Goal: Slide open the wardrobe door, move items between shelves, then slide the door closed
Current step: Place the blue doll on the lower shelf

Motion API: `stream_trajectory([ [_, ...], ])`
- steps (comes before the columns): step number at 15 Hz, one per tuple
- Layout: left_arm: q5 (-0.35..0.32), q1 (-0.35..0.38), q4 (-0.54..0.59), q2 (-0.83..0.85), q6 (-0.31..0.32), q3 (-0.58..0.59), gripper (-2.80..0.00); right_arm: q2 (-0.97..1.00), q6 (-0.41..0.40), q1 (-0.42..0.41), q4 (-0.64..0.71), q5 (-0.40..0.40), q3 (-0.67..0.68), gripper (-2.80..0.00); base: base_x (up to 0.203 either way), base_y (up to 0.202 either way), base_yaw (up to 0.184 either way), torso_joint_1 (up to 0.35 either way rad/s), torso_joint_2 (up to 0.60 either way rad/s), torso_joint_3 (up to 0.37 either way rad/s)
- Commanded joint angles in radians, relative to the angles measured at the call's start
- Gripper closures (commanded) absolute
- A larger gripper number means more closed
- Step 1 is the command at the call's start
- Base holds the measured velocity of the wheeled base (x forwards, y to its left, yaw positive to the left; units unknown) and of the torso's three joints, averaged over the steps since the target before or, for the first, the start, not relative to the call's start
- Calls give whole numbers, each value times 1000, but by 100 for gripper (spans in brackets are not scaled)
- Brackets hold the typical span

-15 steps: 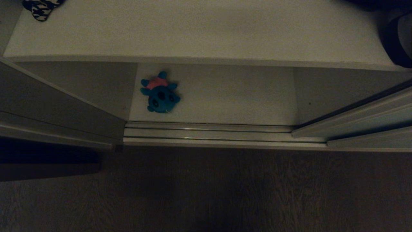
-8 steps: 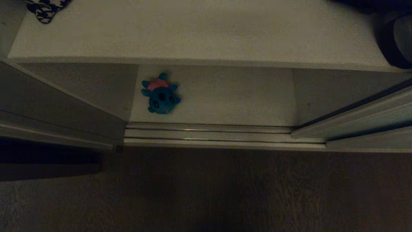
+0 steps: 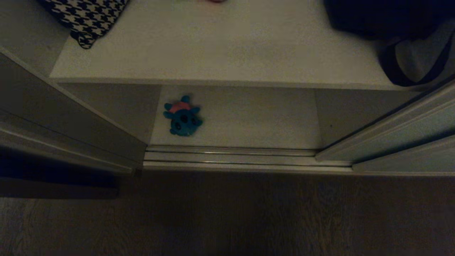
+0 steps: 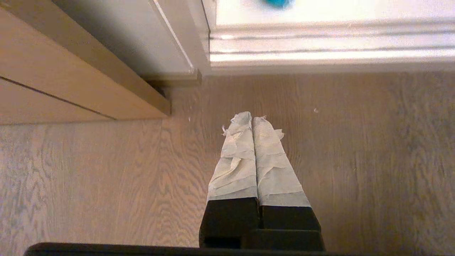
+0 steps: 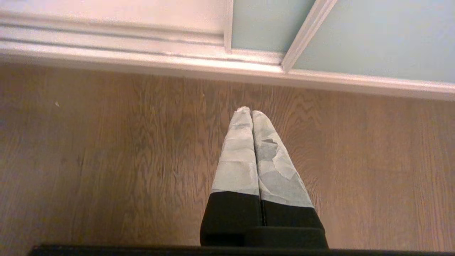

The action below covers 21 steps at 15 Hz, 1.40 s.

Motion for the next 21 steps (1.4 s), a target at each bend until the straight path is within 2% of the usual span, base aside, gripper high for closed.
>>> stream_trajectory([
  [1,-1,1,1,6,2,0,0,-1,0,0,0,0,0,0,0,0,0,2,-2,205],
  [21,-1,1,-1,6,0,0,0,-1,0,0,0,0,0,0,0,0,0,1,2,195],
])
